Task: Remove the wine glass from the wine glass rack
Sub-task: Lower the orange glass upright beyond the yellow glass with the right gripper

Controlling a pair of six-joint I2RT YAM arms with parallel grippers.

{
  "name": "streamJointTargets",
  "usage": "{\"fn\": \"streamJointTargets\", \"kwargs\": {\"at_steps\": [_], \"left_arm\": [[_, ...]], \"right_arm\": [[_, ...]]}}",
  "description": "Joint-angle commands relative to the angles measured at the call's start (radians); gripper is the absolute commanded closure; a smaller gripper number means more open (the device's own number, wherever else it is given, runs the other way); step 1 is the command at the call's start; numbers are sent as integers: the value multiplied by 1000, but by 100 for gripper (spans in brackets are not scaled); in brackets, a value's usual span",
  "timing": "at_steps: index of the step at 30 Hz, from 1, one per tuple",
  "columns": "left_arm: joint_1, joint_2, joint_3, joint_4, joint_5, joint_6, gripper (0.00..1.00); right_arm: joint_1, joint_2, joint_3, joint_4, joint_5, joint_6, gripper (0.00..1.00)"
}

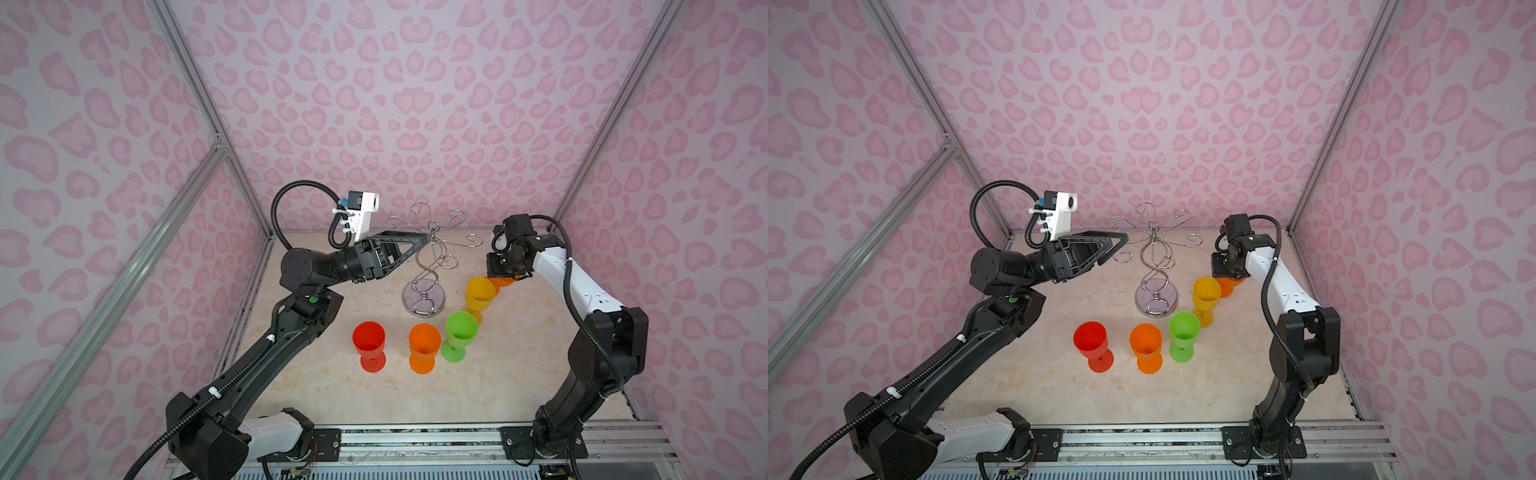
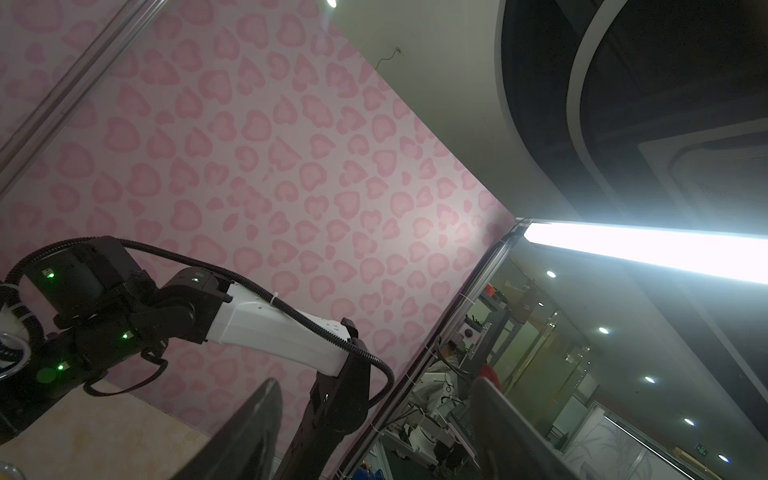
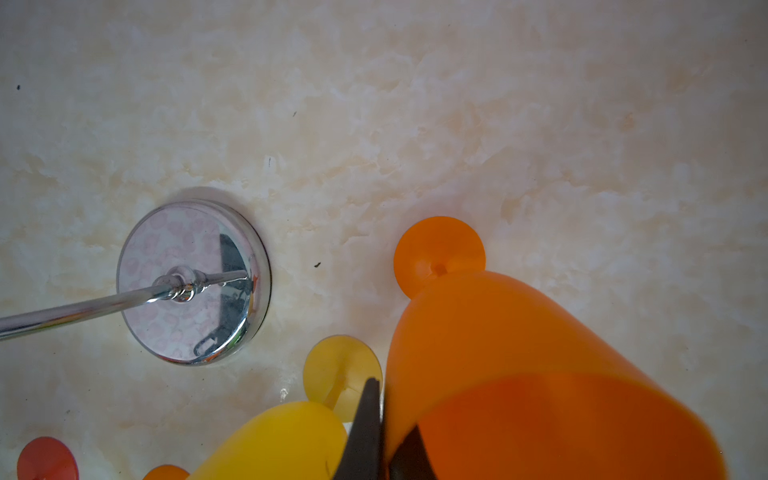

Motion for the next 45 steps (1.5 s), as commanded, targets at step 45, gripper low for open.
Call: {"fn": "streamJointTargets", "kwargs": {"at_steps": [45], "left_arm": [[3,-105,-71,-194,-5,210,26]], "right_arm": [[14,-15,70,4,-24,15,75]]}}
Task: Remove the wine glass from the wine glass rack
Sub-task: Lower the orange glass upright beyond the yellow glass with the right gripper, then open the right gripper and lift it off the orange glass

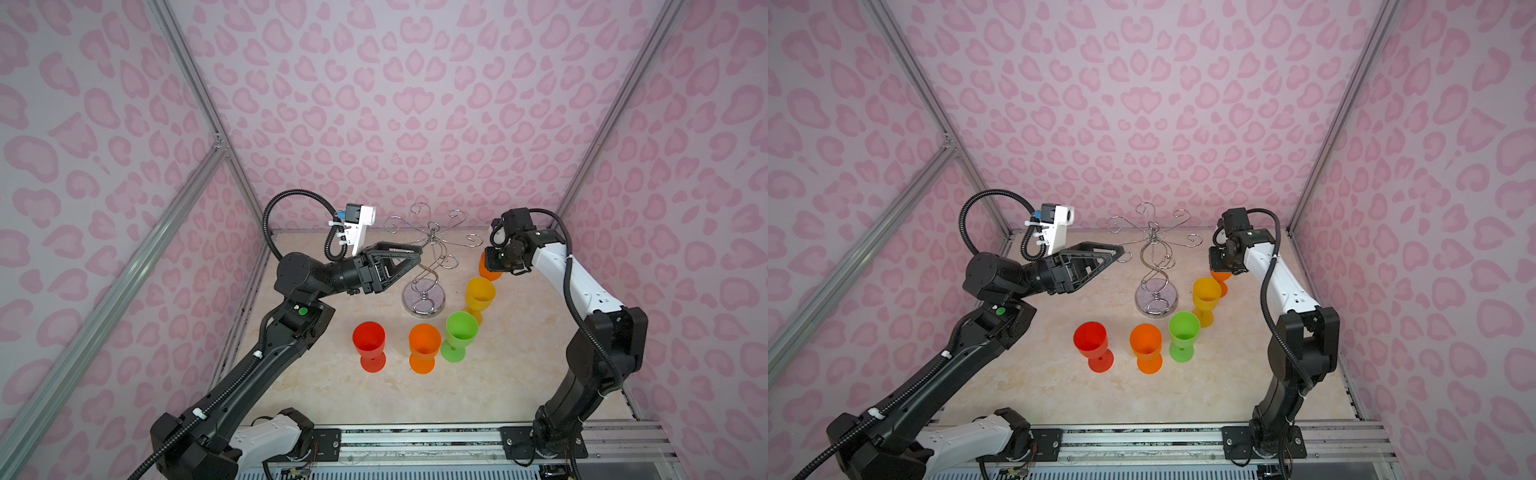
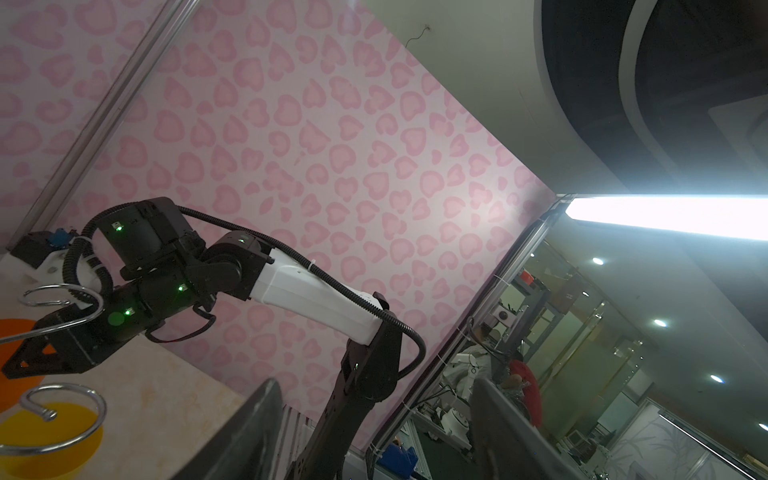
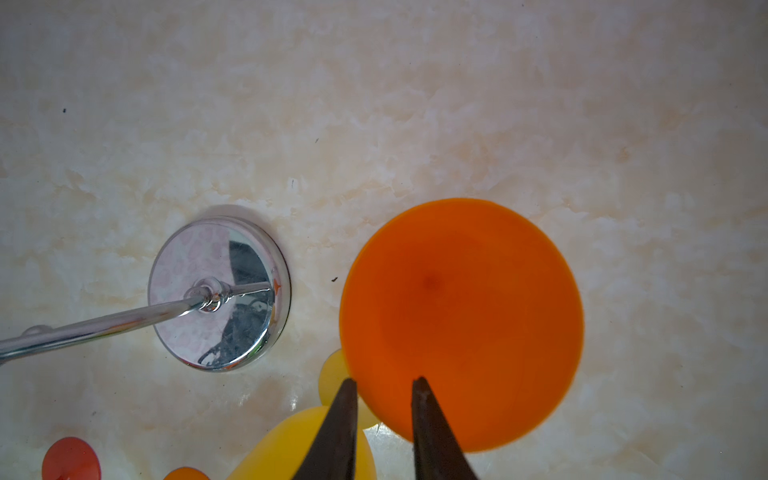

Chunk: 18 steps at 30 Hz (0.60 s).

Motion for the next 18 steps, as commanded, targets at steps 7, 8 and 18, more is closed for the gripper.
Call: {"fn": "streamJointTargets", "kwargs": {"at_steps": [7,8,18], "left_arm": [[14,-38,-10,-90,-25,98,26],[23,-48,-11,-119,-31,116,26],[193,-219,27,-670,-237,470,26]], "right_arm": [[-29,-113,-39,80,-39,38,73],[-36,-139,-49,90,-38,39,73],[-160,-591,-386,393,-34,81,67]]}}
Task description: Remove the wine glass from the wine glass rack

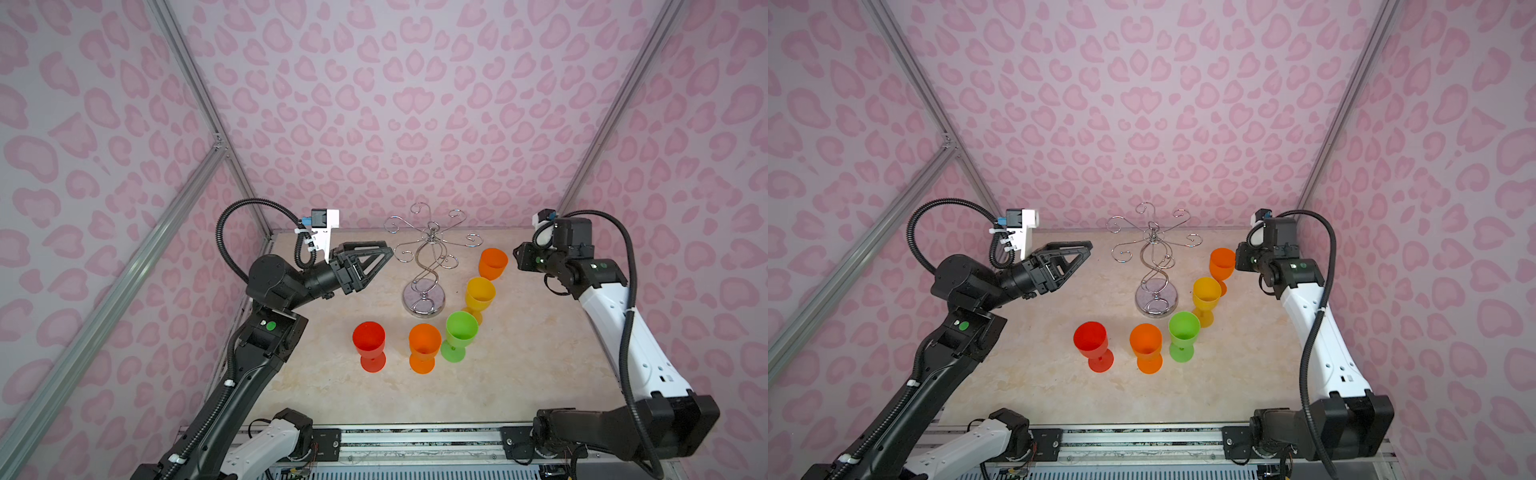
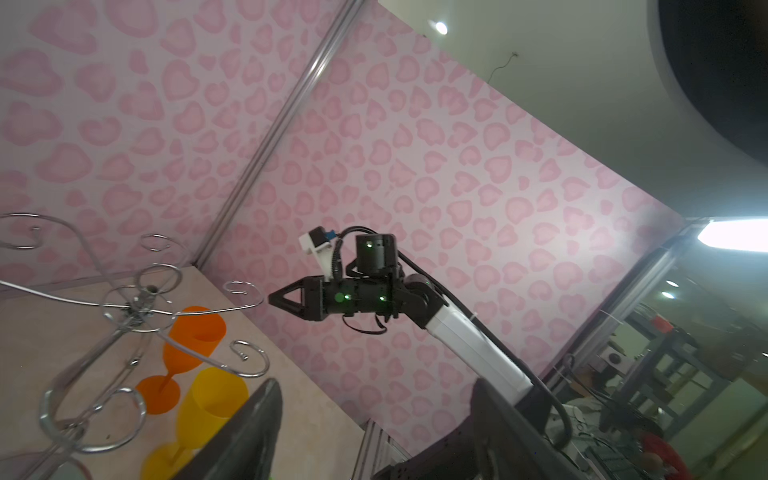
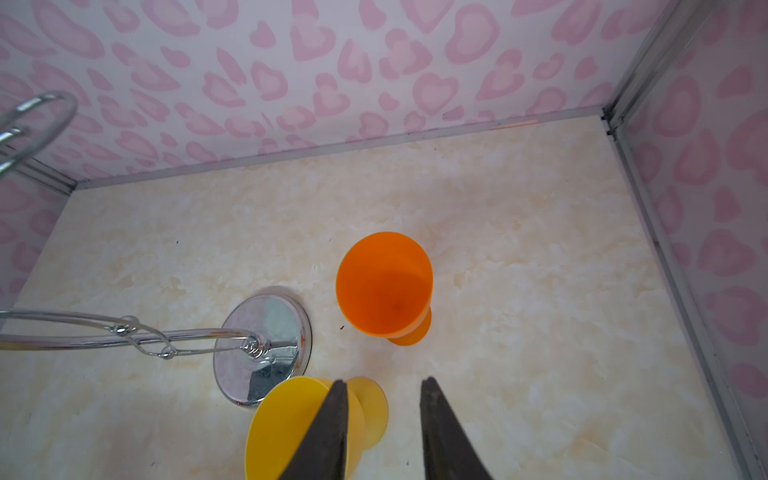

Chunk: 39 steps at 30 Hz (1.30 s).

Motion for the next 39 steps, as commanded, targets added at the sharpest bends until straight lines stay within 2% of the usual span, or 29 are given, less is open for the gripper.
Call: {"fn": "streamJointTargets", "kwargs": {"at_steps": [1,4,5,9,10,11,13,16,20,23,26,31,39], "left_arm": [[24,-57,39,-335,-179,263,26],[26,-113,43,-511,-470,406,26],[27,-135,21,-536,-601,438,26],[29,-180,-109,-516,-1063,530,27],[28,-177,-140,-489,-1125,551,27],[29,-170,-172,-458,-1181,572,27],[29,-140,-238,-386,-1273,604,25],[32,-73,-330,-268,-1415,628,22],[72,23,-390,-186,-1537,579,22],[117,81,-465,-73,-1519,583,21],[177,123,-536,17,-1456,586,18],[247,190,-621,193,-1315,646,17],[365,404,-693,492,-1112,699,14]], "right_arm": [[-35,-138,-111,172,9,15,67],[-50,-260,-224,244,53,4,60],[-53,-290,-264,268,69,-1,59],[-58,-371,-412,344,146,3,51],[-58,-383,-444,368,162,4,47],[-57,-395,-483,400,180,9,33],[-58,-402,-541,456,205,14,15],[-57,-387,-608,540,236,26,8],[-56,-358,-694,642,297,89,4],[-53,-335,-740,715,309,121,1],[-40,-308,-742,718,336,104,1],[-32,-280,-766,752,391,101,1],[-31,-187,-838,892,439,78,1]]}}
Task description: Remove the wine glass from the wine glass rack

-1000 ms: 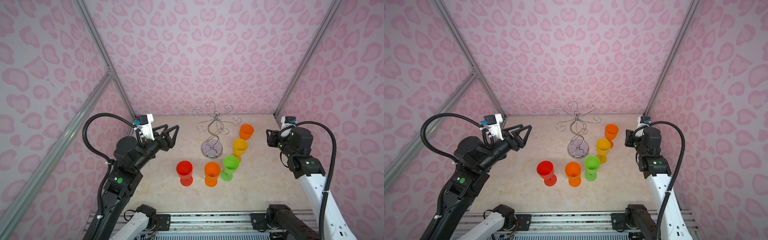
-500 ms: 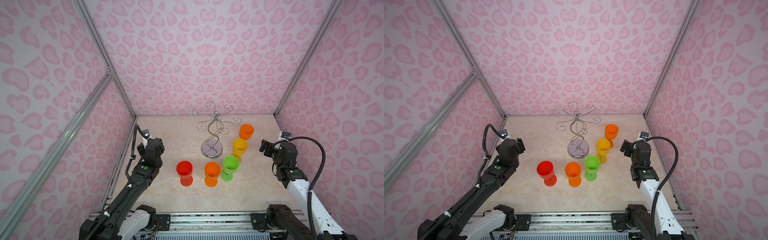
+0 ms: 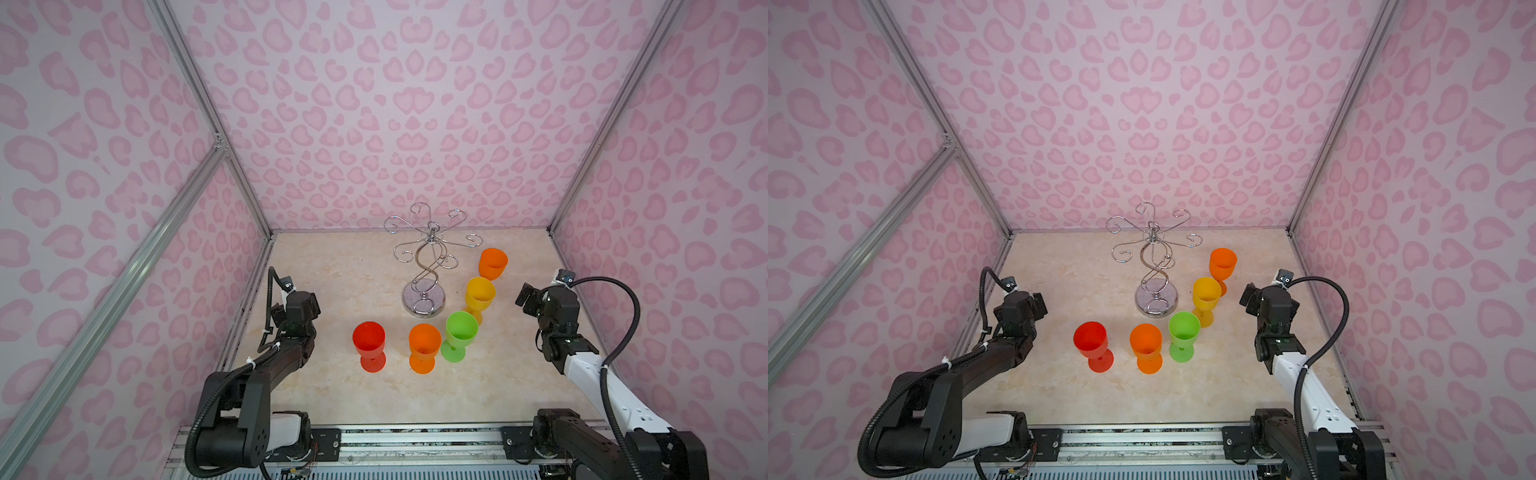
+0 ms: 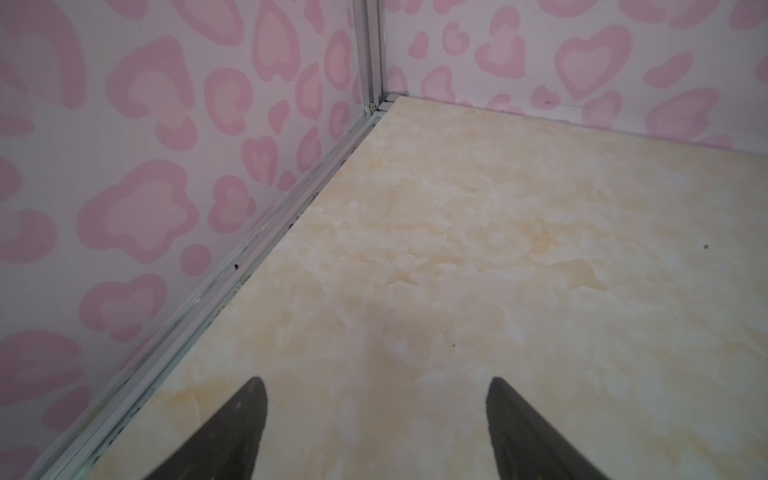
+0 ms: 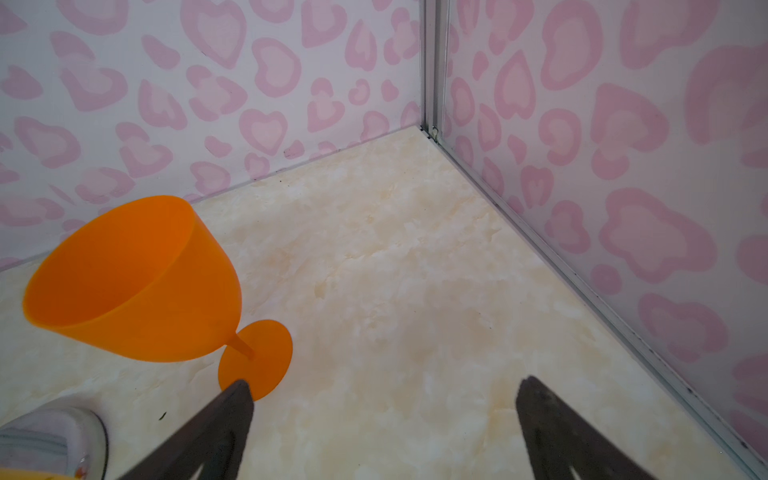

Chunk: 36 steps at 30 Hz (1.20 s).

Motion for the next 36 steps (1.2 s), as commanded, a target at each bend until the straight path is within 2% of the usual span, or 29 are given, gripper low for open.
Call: {"fn": "streamJointTargets", "kwargs": {"at_steps": [1,3,9,12,14,16,19,20,22,23,25,28,31,34,36], "left_arm": [[38,35,-10,214,121,49,13],[76,55,-6,223,190,27,11],[50,107,-1,268,194,69,9],[51,107,-2,266,196,69,7],[50,106,-1,265,196,68,7],[51,108,-6,274,195,68,7],[50,97,-55,347,191,61,6],[53,98,-74,381,202,61,2],[45,138,-133,539,193,74,2],[44,124,-121,484,190,72,3],[44,132,-124,509,189,77,2],[42,126,-125,500,188,76,2],[39,122,-130,504,183,78,2],[35,124,-129,507,176,80,2],[35,124,-129,507,177,81,2]], "right_arm": [[2,43,-25,124,37,-17,1],[2,84,-48,193,38,-22,1],[7,256,-93,445,64,-76,1],[24,325,-36,388,84,-123,1],[33,362,-33,413,93,-151,1],[47,399,-67,533,115,-181,1],[61,393,-93,601,123,-236,1],[60,403,-105,650,128,-235,1],[60,437,-143,751,122,-238,1],[60,458,-163,809,119,-238,1],[63,537,-209,974,122,-252,1],[66,489,-185,837,136,-233,1],[66,534,-194,936,149,-240,1],[66,515,-180,868,153,-228,1],[67,536,-193,937,154,-239,1]]}}
